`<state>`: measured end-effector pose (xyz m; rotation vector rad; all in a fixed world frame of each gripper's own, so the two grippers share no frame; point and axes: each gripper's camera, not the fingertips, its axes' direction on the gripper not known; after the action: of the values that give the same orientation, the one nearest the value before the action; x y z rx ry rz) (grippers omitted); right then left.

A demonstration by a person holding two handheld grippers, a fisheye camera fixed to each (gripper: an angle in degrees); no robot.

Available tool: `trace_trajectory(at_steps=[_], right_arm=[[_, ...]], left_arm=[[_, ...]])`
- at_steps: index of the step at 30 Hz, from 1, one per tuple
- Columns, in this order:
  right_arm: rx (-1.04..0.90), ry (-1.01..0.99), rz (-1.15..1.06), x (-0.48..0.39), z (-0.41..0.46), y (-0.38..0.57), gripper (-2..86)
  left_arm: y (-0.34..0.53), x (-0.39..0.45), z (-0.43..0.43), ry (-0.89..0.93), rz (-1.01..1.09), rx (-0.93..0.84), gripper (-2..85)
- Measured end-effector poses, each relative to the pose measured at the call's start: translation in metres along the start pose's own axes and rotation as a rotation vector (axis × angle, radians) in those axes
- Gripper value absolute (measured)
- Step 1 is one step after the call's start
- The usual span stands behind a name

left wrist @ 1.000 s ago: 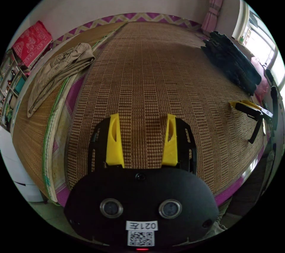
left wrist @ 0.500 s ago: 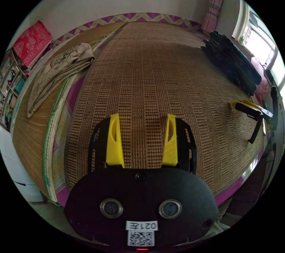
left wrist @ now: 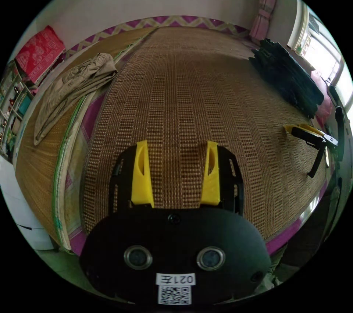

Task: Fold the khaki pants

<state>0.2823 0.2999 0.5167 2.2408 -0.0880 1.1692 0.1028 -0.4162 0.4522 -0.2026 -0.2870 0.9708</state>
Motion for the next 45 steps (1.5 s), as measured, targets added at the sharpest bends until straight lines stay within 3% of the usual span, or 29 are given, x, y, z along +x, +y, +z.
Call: trace_trajectory(at_steps=[45], right_arm=[[0.000, 0.000, 0.001, -0.0001, -0.0047, 0.0022, 26.6]], left_arm=[[0.0007, 0.0025, -0.0007, 0.000, -0.001, 0.000, 20.9]])
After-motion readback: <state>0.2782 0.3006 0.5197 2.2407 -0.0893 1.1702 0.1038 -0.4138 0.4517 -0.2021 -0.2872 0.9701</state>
